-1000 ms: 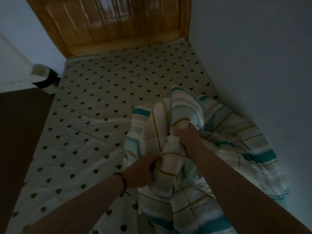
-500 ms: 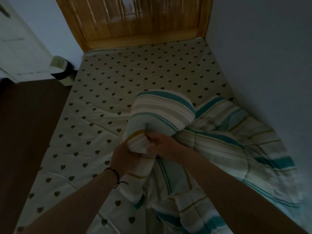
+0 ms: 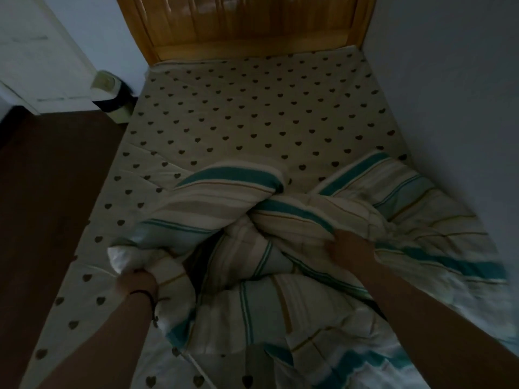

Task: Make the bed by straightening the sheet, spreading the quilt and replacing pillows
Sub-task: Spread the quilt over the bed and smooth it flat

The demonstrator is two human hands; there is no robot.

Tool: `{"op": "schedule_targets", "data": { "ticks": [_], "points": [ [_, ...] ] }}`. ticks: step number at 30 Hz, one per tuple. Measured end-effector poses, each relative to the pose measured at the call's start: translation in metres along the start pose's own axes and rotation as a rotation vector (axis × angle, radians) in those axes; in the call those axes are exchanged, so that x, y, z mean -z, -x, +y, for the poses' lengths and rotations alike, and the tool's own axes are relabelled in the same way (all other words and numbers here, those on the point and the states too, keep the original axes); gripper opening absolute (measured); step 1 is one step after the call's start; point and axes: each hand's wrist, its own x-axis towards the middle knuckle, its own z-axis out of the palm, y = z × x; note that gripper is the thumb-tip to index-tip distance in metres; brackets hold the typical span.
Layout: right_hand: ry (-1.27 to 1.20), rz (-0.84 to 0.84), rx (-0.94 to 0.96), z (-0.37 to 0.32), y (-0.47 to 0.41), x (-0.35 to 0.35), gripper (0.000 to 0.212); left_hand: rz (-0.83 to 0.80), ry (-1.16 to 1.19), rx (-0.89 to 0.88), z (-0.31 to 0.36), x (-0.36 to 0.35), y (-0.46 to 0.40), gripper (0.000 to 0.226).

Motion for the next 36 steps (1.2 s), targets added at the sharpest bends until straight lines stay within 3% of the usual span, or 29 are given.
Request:
{"op": "schedule_targets", "data": {
  "ticks": [6,8,11,14,16,18,22,25,28,31,34,36],
  "points": [
    [-0.214,-0.012,-0.006,-0.009,0.001,-0.011,0.028,-0.144,-0.227,-0.038,-0.027,-0.041,0.025,0.038],
    [-0.235,-0.009,-0.006,-0.013,0.001,-0.012,0.030,-0.164,-0.248,-0.099,-0.022,-0.049,0.044,0.054],
    [0.002,-0.051,0.070,-0.017,-0.003,-0.017,0.067,-0.174,-0.256,-0.261,-0.006,-0.061,0.065,0.094],
    [-0.078,0.039,0.034,-0.017,-0.009,-0.028,0.105,-0.126,-0.333,-0.398,0.013,-0.070,0.076,0.116],
    [-0.016,0.156,0.044,-0.014,-0.013,-0.032,0.113,-0.158,-0.431,-0.449,0.021,-0.075,0.077,0.125],
    [0.013,0.189,0.034,-0.012,-0.022,-0.038,0.120,-0.219,-0.368,-0.421,0.030,-0.082,0.074,0.136],
    [-0.193,0.016,-0.043,-0.006,-0.049,-0.055,0.141,-0.412,-0.131,-0.308,0.040,-0.125,0.058,0.143],
    [-0.188,-0.013,-0.055,-0.008,-0.065,-0.067,0.126,-0.527,-0.035,-0.269,0.041,-0.171,0.057,0.154],
    [-0.094,0.005,-0.026,-0.009,-0.073,-0.071,0.113,-0.533,-0.037,-0.268,0.049,-0.221,0.056,0.165],
    [-0.052,-0.055,-0.002,-0.006,-0.079,-0.078,0.087,-0.585,-0.008,-0.223,0.065,-0.250,0.059,0.160],
    [-0.076,-0.094,0.021,-0.001,-0.080,-0.085,0.031,-0.425,-0.163,-0.344,0.075,-0.258,0.072,0.124],
    [-0.149,-0.131,-0.007,0.002,-0.077,-0.086,0.025,-0.350,-0.238,-0.443,0.068,-0.264,0.068,0.083]
  ]
}}
